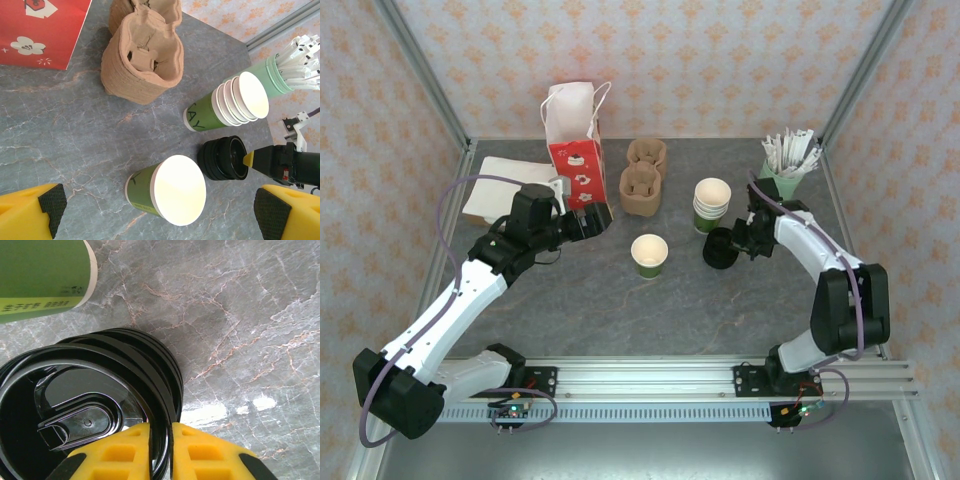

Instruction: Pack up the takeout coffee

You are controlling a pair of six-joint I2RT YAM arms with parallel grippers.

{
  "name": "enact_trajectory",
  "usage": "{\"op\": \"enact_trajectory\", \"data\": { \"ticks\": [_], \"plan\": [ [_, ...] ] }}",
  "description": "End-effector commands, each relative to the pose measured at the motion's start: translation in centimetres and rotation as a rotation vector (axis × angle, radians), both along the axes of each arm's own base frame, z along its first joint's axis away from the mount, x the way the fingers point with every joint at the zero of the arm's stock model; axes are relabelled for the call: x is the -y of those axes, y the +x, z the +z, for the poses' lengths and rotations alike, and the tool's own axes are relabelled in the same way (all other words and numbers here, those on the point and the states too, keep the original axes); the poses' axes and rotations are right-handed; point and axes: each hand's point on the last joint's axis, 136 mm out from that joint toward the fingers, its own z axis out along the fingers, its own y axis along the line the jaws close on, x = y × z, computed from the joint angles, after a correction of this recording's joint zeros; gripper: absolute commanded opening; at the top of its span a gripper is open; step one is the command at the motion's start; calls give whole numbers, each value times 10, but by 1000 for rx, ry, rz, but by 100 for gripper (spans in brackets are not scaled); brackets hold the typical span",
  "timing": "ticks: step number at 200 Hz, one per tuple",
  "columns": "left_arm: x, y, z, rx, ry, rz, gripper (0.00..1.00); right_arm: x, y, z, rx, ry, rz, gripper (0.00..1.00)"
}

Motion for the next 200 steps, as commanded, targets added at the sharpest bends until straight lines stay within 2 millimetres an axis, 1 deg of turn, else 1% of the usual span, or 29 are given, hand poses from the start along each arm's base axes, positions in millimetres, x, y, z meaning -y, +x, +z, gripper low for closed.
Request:
{"op": "enact_trajectory", "data": {
  "ticks": [1, 37, 51, 76, 102, 119, 136, 150, 169, 200],
  "plan": [
    [7, 0, 25, 48, -36, -23, 99, 9, 0, 22, 51, -34, -10, 15],
    [17, -1, 33, 47, -88, -57, 98, 6, -2, 35, 91, -11, -6, 15],
    [22, 0, 36, 46, -110, -70, 98, 5, -3, 37, 107, -6, -7, 15],
    [25, 1, 35, 42, -104, -81, 97, 7, -5, 29, 80, -16, -3, 16],
    [25, 1, 30, 30, -89, -77, 97, 7, -9, 13, 27, -21, 2, 16],
    [24, 0, 29, 27, -84, -76, 97, 6, -9, 10, 22, -18, -3, 15],
    [25, 0, 32, 29, -94, -81, 97, 5, -8, 18, 55, -7, -7, 15],
    [31, 0, 33, 23, -120, -99, 97, 4, -7, 28, 85, 1, -6, 15],
    [46, -1, 35, 4, -168, -145, 97, 1, -7, 39, 121, 27, 4, 15],
    [80, -4, 44, -23, -225, -247, 97, -13, -9, 59, 206, 111, 20, 15]
  ]
}}
